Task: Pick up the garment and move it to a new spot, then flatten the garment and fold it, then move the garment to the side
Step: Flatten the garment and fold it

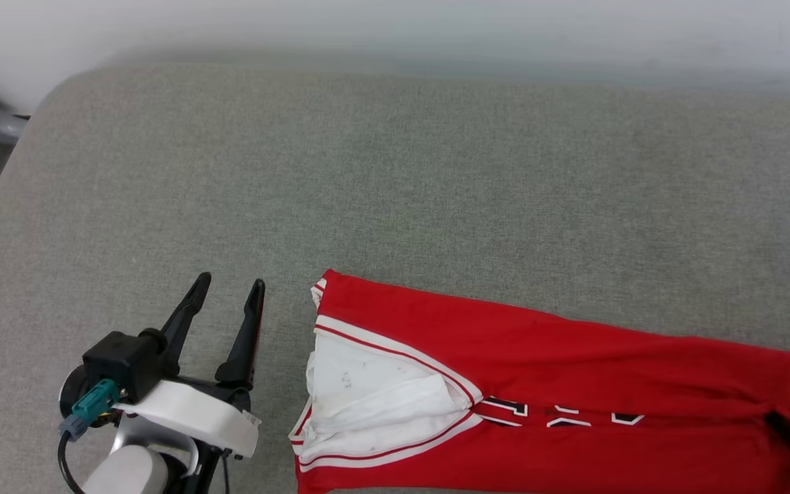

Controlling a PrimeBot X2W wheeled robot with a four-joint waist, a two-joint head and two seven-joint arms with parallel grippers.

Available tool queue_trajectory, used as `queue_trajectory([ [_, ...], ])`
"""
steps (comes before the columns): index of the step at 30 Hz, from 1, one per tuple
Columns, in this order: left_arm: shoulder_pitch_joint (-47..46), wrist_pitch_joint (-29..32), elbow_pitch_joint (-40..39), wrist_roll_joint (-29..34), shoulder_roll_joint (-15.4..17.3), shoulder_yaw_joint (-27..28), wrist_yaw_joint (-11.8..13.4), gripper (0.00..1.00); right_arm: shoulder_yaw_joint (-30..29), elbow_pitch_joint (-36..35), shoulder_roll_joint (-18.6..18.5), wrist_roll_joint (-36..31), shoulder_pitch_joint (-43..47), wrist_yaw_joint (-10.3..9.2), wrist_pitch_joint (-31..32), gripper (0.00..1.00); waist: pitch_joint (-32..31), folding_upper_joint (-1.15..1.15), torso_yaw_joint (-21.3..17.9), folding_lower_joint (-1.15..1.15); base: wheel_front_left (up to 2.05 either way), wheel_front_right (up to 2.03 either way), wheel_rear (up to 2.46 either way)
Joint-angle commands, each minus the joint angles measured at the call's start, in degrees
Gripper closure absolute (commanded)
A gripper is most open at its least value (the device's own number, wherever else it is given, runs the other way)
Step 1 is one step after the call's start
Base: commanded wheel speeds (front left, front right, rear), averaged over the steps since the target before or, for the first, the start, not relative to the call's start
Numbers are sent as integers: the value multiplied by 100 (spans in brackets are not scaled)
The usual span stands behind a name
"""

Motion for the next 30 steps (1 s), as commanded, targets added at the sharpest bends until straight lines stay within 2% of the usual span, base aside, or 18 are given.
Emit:
queue_trajectory([
  [1, -78, -44, 21, -20, -42, 22, -36, 0, -9, 71, 21, -16, -57, -4, 23, 0, 85, 0, 47, 0, 0, 0, 0],
  [6, -207, -62, 181, 51, -130, 51, -153, 0, 322, 510, 167, 103, -49, -1, 14, 0, 188, 0, 69, 0, 0, 0, 0],
  [14, -232, -77, 317, 65, -158, 72, -205, 0, 855, 655, 352, 299, 36, 28, -60, 0, 96, 0, 30, 0, 0, 0, 0],
  [15, -206, -81, 353, 61, -165, 74, -215, 0, 929, 701, 206, 105, 65, 27, -216, 100, 50, 0, 16, 0, 0, 0, 0],
  [20, -100, -82, 422, 34, -176, 74, -240, 0, 838, 750, -200, -324, -72, -9, -832, 100, -115, 0, -20, 0, 0, 0, 0],
  [30, 10, -87, 453, 27, -202, 80, -257, 0, 448, 944, -670, -796, -250, -8, -1289, 100, -330, 0, -67, 0, 0, 0, 0],
])
